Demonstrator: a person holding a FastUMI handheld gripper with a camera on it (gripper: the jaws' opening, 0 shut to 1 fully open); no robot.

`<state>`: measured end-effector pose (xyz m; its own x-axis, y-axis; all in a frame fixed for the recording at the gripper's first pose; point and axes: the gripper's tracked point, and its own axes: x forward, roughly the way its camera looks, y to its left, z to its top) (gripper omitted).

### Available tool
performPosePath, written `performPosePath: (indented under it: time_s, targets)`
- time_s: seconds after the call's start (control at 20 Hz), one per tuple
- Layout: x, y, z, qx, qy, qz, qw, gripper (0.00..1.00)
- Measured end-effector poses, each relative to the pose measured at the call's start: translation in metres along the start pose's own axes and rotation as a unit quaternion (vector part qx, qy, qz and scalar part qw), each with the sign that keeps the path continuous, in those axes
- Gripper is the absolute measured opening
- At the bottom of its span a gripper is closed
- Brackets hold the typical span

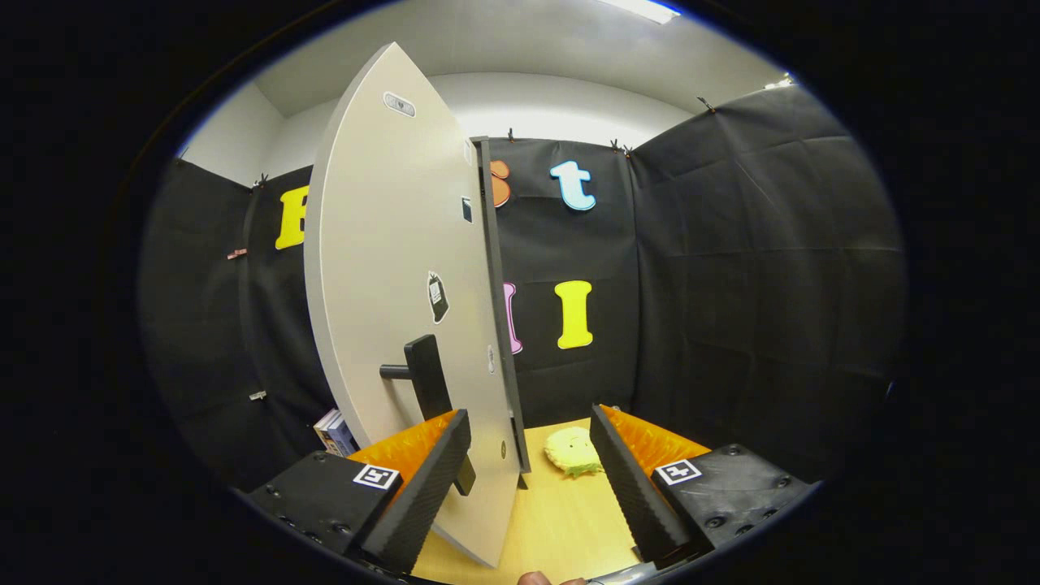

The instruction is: Open the shoe cabinet door, grab the shoes and put them into the shoe cabinet, then close the shoe cabinet door.

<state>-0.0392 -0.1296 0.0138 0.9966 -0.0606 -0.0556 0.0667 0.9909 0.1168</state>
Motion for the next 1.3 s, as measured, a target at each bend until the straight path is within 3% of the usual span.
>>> performPosePath:
  time_s: [0.4, 0.9, 1.3]
  targets:
    - [0.006, 0.064, -0.011, 0.005, -0.007, 0.011, 1.0, 0.98]
    - [0.039, 0.163, -0.03, 0.0, 0.015, 0.08, 0.997, 0.99]
    - [0.05, 0.189, -0.023, -0.001, 0.009, 0.093, 0.996, 0.98]
